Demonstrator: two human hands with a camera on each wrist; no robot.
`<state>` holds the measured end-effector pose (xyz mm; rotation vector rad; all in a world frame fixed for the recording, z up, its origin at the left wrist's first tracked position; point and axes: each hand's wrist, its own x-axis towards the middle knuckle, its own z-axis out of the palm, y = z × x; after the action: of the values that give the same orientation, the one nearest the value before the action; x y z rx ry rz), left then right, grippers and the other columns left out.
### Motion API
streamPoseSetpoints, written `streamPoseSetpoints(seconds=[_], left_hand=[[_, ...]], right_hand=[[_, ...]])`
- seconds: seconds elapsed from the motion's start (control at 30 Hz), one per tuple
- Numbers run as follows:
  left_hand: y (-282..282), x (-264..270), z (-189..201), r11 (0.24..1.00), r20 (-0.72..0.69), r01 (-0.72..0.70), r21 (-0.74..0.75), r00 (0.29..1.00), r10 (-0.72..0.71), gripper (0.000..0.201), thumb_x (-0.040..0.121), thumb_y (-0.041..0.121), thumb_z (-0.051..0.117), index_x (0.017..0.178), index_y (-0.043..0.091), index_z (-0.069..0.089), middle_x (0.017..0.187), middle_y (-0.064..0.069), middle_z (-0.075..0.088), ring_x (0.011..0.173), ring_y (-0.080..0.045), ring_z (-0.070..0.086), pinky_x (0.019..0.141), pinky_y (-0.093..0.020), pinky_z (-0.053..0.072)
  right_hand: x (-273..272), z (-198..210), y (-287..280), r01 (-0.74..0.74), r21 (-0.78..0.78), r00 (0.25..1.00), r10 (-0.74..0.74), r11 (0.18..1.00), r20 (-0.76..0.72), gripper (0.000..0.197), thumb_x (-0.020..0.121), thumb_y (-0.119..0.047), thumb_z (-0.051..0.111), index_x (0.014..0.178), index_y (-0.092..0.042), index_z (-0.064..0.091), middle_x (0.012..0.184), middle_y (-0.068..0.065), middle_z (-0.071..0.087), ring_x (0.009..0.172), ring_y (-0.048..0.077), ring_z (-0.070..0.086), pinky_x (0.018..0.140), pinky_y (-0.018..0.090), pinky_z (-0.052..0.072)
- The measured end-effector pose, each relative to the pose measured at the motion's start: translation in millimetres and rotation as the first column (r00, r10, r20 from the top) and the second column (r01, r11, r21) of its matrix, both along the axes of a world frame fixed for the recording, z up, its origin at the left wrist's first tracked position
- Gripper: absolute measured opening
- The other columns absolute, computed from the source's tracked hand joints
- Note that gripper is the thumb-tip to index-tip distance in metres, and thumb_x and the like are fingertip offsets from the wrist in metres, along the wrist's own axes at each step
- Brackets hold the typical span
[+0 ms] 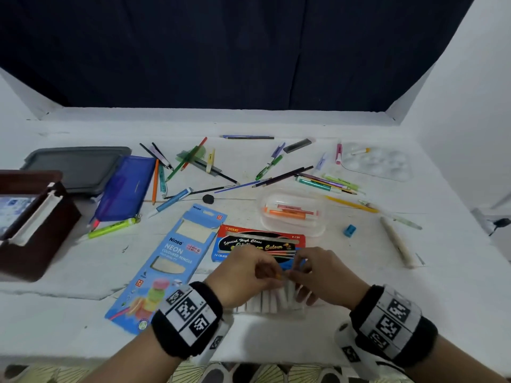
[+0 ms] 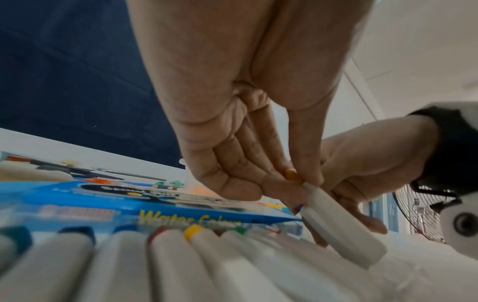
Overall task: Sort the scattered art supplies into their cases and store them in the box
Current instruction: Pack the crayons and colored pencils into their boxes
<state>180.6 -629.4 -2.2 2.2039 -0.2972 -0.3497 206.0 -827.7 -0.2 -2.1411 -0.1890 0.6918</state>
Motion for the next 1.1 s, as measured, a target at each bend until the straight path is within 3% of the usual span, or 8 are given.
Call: streamPoseSetpoints(seconds=[0.1, 0.27, 0.4, 0.5, 0.67, 0.9, 1.0, 1.1], left_hand=[[-8, 4, -4, 0.992, 0.012, 0.053, 0.115, 0.998, -0.055, 0.022, 0.083, 0.026, 0.079, 0.104, 0.020, 0.078, 0.093, 0.006, 0.075, 0.080, -0.002, 0.067, 0.076, -0.016, 0.054], [-12, 6, -3, 0.974, 0.037, 0.024, 0.226, 0.999, -0.033, 0.021, 0.085, 0.035, 0.077, 0.099, 0.020, 0.078, 0.080, 0.011, 0.067, 0.066, 0.001, 0.056, 0.060, -0.007, 0.039], [-15, 5, -4, 0.961, 0.059, 0.003, 0.278, 0.998, -0.021, 0.022, 0.079, 0.034, 0.082, 0.094, 0.019, 0.074, 0.084, 0.006, 0.069, 0.073, -0.006, 0.062, 0.064, -0.013, 0.047], [-17, 3, -5, 0.934, 0.090, 0.017, 0.358, 0.995, -0.052, 0.029, 0.075, 0.039, 0.083, 0.096, 0.022, 0.073, 0.086, 0.008, 0.068, 0.076, -0.007, 0.061, 0.064, -0.014, 0.043], [-18, -3, -5, 0.878, 0.105, 0.038, 0.477, 0.989, -0.100, 0.037, 0.078, 0.048, 0.077, 0.107, 0.026, 0.074, 0.100, 0.005, 0.065, 0.092, -0.013, 0.059, 0.082, -0.033, 0.051], [-15, -5, -9, 0.877, 0.106, 0.030, 0.479, 0.990, -0.092, 0.050, 0.077, 0.053, 0.076, 0.120, 0.028, 0.070, 0.106, 0.006, 0.060, 0.097, -0.013, 0.055, 0.082, -0.028, 0.047], [-9, -1, -7, 0.903, 0.100, 0.029, 0.428, 0.992, -0.079, 0.038, 0.084, 0.051, 0.071, 0.114, 0.029, 0.072, 0.096, 0.011, 0.056, 0.090, -0.009, 0.054, 0.074, -0.022, 0.042], [-4, 3, -2, 0.885, 0.108, 0.038, 0.463, 0.989, -0.100, 0.026, 0.094, 0.044, 0.060, 0.110, 0.027, 0.074, 0.096, 0.009, 0.062, 0.090, -0.008, 0.057, 0.078, -0.025, 0.048]], right_hand=[[1, -1, 0, -0.020, -0.008, 1.000, 0.020, 1.000, 0.011, 0.016, 0.096, -0.023, 0.064, 0.094, -0.008, 0.059, 0.074, 0.014, 0.072, 0.063, 0.026, 0.073, 0.054, 0.031, 0.060], [2, 0, -1, -0.057, -0.016, 0.998, 0.057, 0.998, 0.026, 0.015, 0.097, -0.020, 0.061, 0.092, -0.006, 0.062, 0.073, 0.014, 0.072, 0.062, 0.025, 0.073, 0.057, 0.032, 0.061], [3, -1, -3, -0.073, -0.031, 0.997, 0.074, 0.997, 0.036, 0.007, 0.095, -0.012, 0.061, 0.093, -0.006, 0.063, 0.075, 0.013, 0.072, 0.062, 0.021, 0.073, 0.062, 0.035, 0.063], [6, -2, -4, -0.110, -0.058, 0.992, 0.113, 0.992, 0.049, 0.003, 0.091, -0.009, 0.062, 0.092, -0.007, 0.065, 0.074, 0.011, 0.074, 0.063, 0.020, 0.073, 0.065, 0.035, 0.063], [9, -2, -6, -0.208, -0.081, 0.971, 0.216, 0.975, 0.104, 0.016, 0.081, -0.003, 0.069, 0.095, -0.010, 0.065, 0.078, 0.007, 0.075, 0.067, 0.019, 0.073, 0.072, 0.036, 0.062], [7, -3, -2, -0.298, -0.245, 0.905, 0.355, 0.923, 0.236, 0.018, 0.082, -0.019, 0.075, 0.096, -0.016, 0.065, 0.091, -0.003, 0.066, 0.077, 0.009, 0.060, 0.065, 0.015, 0.047], [5, -4, -1, -0.298, -0.308, 0.879, 0.386, 0.903, 0.280, 0.014, 0.085, -0.024, 0.072, 0.094, -0.015, 0.065, 0.092, -0.004, 0.063, 0.077, 0.008, 0.056, 0.063, 0.011, 0.039], [6, -2, -1, -0.301, -0.300, 0.866, 0.391, 0.905, 0.312, 0.012, 0.086, -0.026, 0.072, 0.092, -0.018, 0.065, 0.089, -0.007, 0.062, 0.078, 0.009, 0.056, 0.064, 0.012, 0.040]])
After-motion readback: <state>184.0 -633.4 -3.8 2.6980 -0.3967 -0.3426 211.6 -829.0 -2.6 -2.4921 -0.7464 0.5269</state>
